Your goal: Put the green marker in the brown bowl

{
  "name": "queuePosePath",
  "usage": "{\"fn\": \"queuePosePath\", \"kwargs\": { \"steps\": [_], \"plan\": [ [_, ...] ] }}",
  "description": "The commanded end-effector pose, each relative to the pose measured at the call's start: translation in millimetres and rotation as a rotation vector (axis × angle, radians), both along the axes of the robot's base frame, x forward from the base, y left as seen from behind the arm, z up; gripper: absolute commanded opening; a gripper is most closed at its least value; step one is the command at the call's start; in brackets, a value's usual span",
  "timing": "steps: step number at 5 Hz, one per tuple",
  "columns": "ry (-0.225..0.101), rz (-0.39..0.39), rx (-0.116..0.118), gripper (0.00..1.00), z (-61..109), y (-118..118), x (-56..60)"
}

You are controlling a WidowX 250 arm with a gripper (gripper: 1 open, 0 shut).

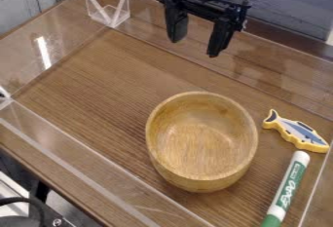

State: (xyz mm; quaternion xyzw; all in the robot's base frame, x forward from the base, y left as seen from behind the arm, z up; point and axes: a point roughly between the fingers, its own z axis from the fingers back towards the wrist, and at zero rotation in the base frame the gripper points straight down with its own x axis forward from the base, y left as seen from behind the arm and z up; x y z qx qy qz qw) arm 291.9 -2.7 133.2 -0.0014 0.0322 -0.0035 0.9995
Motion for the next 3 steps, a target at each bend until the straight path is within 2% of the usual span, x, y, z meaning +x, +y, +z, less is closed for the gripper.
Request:
{"fn": "queuePosePath", "kwargs": {
  "steps": [1,2,3],
  "plan": [
    [0.013,-0.007,-0.002,1.0,-5.3,-6,-4.2],
    [0.005,-0.048,-0.012,1.0,-8.7,-32,-18.1],
    [-0.019,-0.102,-0.015,1.0,-4.6,-63,-34.4]
  ]
}}
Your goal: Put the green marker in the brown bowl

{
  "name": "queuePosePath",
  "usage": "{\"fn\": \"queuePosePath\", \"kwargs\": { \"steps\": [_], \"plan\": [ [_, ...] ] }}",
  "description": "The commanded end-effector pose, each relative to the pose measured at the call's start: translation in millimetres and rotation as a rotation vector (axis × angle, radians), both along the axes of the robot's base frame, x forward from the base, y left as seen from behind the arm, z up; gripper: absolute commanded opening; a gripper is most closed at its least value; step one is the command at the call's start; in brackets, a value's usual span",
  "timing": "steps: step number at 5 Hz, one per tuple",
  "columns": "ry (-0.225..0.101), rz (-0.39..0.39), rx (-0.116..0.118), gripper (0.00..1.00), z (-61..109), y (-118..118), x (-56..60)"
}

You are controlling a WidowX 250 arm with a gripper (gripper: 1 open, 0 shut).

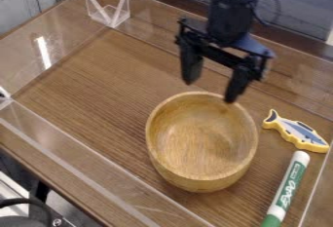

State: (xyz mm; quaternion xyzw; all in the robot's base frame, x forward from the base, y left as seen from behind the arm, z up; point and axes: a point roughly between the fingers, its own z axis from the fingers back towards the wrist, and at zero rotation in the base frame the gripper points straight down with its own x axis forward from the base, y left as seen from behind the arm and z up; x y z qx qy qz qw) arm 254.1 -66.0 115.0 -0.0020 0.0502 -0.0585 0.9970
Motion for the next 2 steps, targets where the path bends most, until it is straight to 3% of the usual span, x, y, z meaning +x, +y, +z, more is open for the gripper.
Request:
{"fn": "queuePosePath", "kwargs": {
  "steps": [1,2],
  "plan": [
    [-0.074,-0.037,-0.02,1.0,14.0,-25,-6.5],
    [-0.086,-0.065,-0.029,1.0,11.2,-44,-14.0]
  ]
}}
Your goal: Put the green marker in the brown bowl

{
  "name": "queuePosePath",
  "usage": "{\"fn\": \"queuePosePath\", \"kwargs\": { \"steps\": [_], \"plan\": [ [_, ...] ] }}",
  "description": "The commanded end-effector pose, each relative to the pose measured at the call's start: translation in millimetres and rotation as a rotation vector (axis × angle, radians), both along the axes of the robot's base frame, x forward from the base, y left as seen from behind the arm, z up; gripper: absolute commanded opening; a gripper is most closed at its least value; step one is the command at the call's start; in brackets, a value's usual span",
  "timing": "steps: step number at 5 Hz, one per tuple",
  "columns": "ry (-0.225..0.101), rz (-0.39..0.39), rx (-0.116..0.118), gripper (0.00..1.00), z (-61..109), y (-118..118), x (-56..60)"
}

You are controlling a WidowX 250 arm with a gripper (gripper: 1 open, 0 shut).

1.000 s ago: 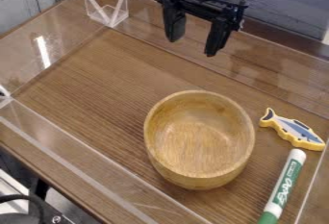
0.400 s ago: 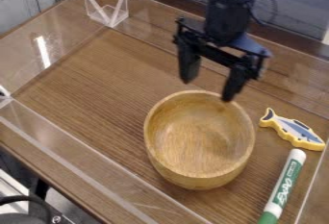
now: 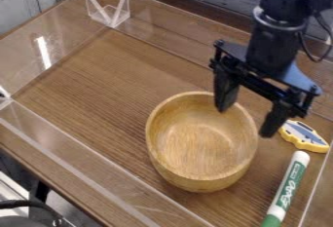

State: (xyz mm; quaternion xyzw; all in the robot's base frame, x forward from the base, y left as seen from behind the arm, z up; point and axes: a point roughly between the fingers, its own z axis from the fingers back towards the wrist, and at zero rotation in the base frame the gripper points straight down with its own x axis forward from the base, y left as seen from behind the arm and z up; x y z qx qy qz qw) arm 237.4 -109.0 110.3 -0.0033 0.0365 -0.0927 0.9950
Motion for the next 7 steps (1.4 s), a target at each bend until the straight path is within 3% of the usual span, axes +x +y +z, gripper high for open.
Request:
{"fn": "queuePosePath", "kwargs": {
  "steps": [1,3,7],
  "plan": [
    [-0.068,-0.009,-0.035,1.0,13.0,-13,-3.2],
    [-0.097,-0.012,-0.053,1.0,-1.4,-44,-20.6],
    [-0.087,-0.005,-0.08,1.0,-25.5,-48,-31.0]
  ]
}}
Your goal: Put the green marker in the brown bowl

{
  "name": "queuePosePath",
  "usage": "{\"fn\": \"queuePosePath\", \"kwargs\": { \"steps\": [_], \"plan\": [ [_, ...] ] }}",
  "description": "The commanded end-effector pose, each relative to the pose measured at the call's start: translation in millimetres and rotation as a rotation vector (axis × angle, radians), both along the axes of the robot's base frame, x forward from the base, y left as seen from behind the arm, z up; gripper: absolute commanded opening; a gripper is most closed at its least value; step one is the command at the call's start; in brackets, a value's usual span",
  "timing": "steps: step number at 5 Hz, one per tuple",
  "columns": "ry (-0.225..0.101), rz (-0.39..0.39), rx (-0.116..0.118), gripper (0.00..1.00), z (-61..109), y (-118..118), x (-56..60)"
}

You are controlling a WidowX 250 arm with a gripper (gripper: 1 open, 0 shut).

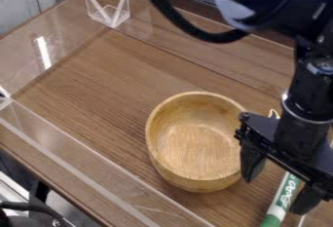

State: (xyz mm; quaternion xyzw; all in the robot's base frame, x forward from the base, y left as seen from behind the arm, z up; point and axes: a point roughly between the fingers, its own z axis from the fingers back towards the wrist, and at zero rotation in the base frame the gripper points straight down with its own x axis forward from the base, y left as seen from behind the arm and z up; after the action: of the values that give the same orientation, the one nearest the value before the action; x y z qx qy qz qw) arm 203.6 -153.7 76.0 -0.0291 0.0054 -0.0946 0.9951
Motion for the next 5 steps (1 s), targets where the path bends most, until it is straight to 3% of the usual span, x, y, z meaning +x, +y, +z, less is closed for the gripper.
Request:
{"fn": "queuePosePath", "kwargs": {
  "steps": [1,3,5],
  "plan": [
    [-0.029,-0.007,-0.036,1.0,2.7,-2,-0.7],
    [-0.047,-0.005,-0.07,1.0,-8.7,-2,-3.3],
    [-0.052,0.003,-0.087,1.0,-19.4,0,-3.7]
  ]
}}
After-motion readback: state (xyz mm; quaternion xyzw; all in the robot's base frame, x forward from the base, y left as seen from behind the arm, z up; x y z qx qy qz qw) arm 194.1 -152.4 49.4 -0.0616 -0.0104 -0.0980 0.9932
